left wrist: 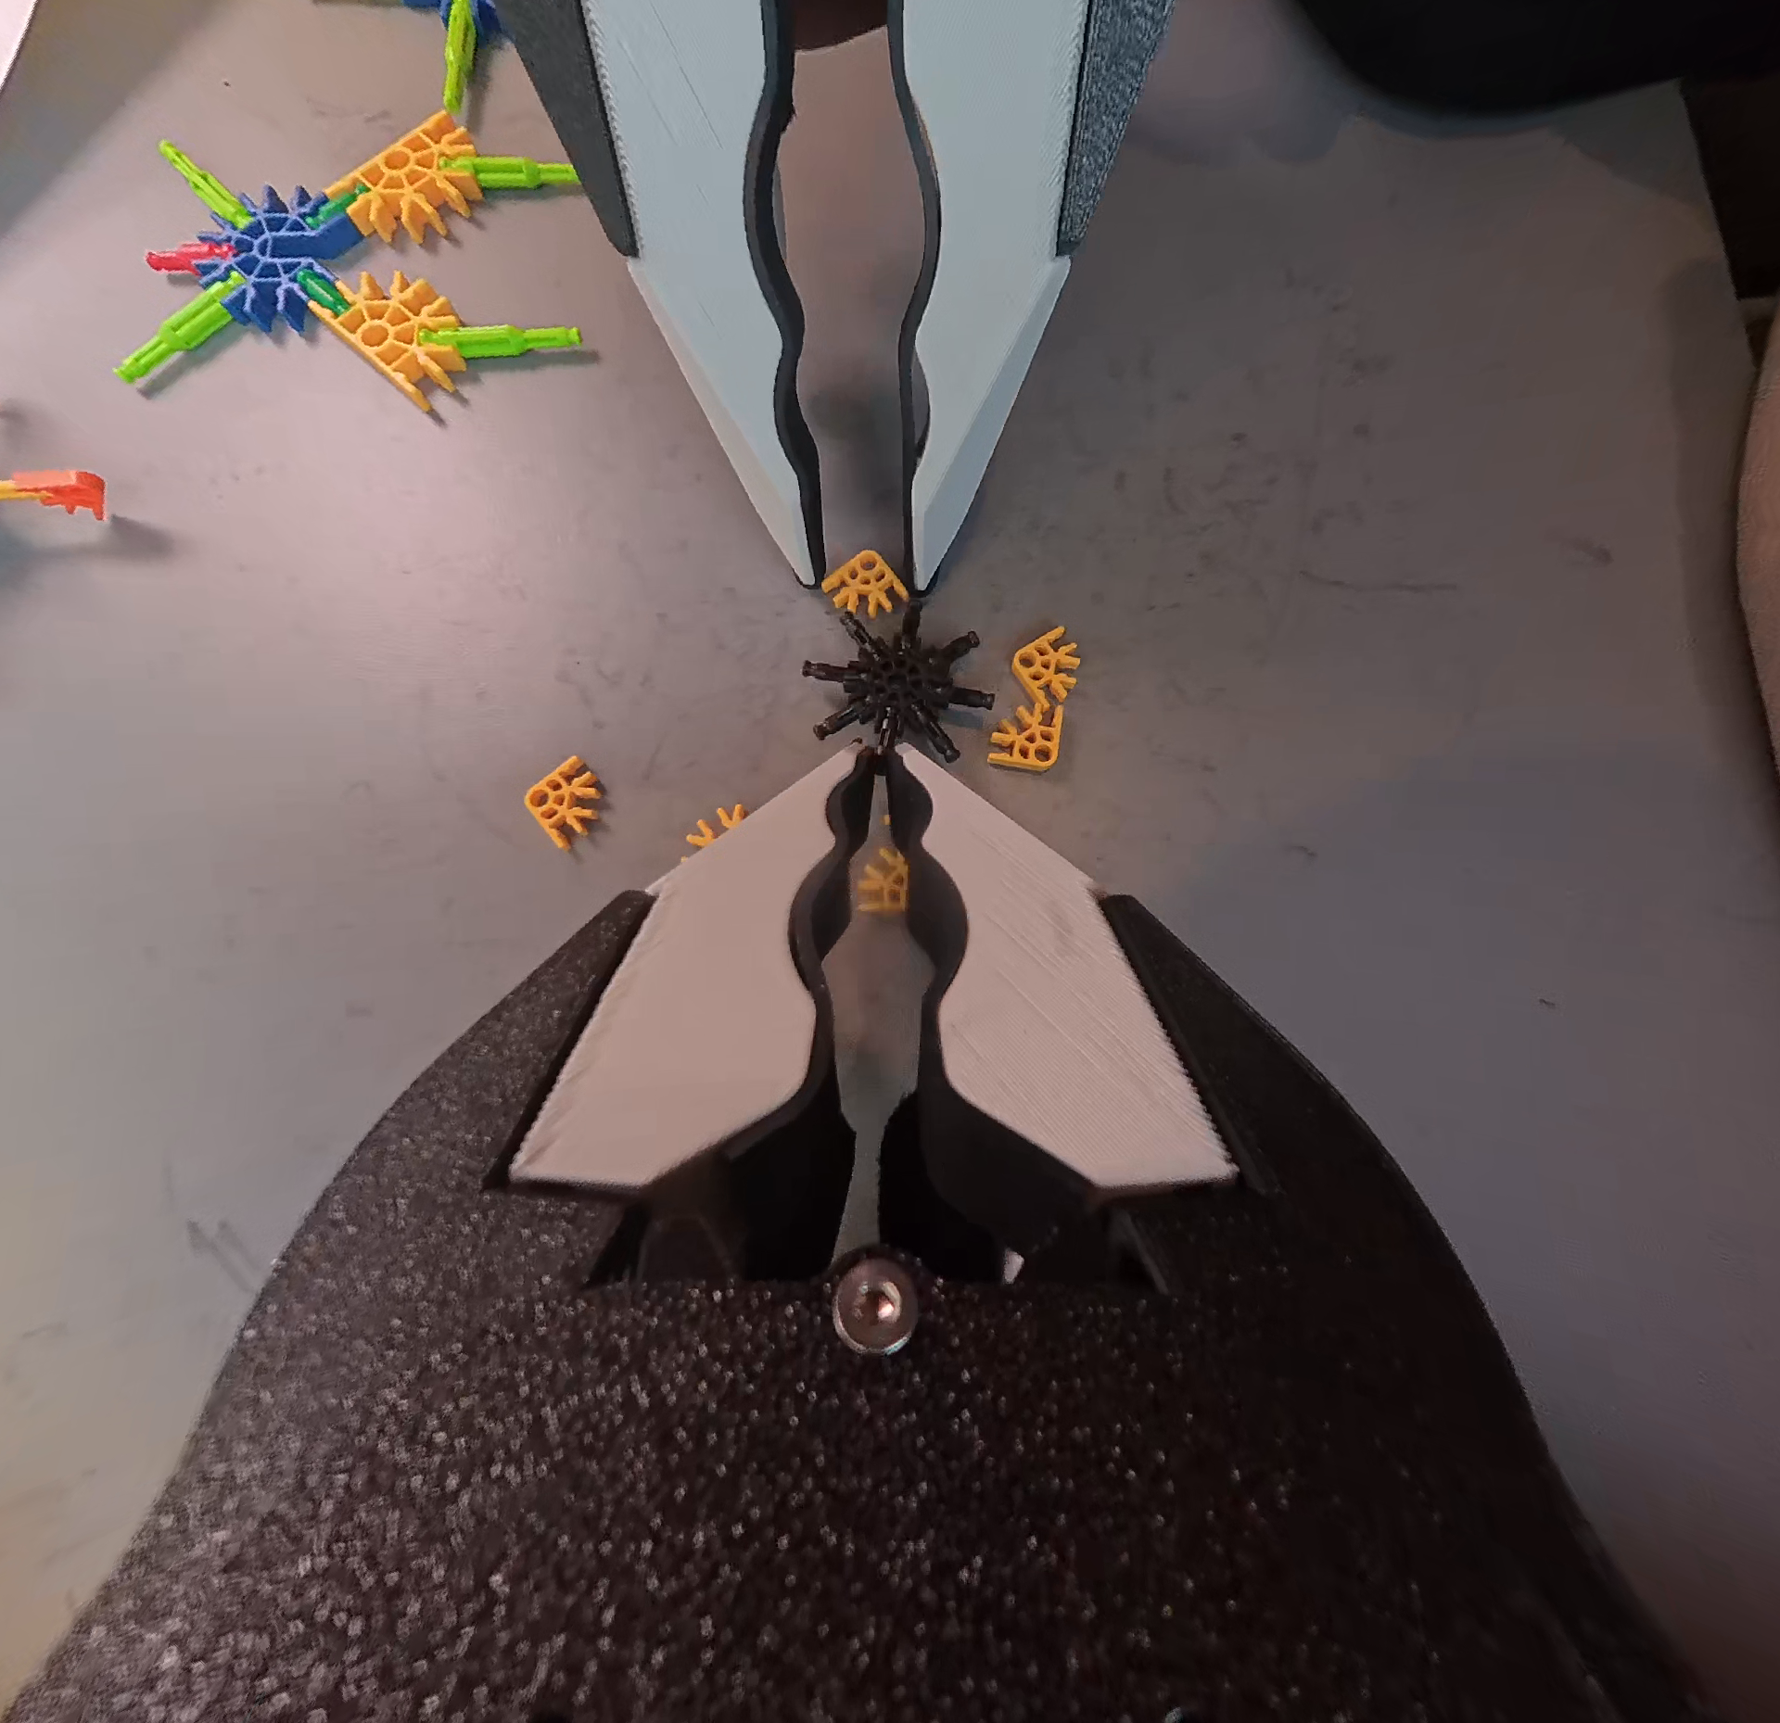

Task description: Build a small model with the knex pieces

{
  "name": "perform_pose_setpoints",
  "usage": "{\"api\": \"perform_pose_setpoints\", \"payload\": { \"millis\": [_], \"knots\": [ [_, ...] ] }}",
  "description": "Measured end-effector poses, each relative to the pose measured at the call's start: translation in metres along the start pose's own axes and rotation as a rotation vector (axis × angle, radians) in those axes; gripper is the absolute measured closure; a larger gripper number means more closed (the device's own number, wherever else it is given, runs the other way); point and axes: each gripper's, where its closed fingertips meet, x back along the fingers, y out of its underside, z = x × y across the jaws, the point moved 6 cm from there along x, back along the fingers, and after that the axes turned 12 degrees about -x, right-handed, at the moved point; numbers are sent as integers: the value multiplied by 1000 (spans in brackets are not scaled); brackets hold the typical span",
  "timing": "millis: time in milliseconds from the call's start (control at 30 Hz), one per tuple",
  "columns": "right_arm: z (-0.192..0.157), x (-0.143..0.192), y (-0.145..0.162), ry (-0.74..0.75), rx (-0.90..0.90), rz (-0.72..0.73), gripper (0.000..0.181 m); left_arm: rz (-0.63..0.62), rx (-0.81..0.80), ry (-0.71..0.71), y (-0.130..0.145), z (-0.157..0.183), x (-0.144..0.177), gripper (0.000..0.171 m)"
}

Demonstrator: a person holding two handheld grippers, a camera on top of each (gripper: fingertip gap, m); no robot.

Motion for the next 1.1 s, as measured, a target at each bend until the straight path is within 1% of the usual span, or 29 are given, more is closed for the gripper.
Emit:
{"api": "perform_pose_setpoints", "payload": {
  "millis": [100, 433, 667, 833, 1100],
  "knots": [
    [0, -1, -1, 0, 6, 6, 164, 61, 11, 16, -3, 1, 4, 169],
    [-1, 1, 1, -14, 43, 10, 162, 50, -19, 77, -1, 7, -5, 169],
    [0, 5, 4, -21, 47, 14, 160, 39, -12, 76, 0, 7, -7, 169],
    [-2, 2, 3, -28, 45, 6, 163, 26, -3, 65, 0, 5, -7, 169],
    [-3, 3, 5, -33, 43, -5, 169, 51, 0, 64, -1, 6, -5, 169]
  ]
}}
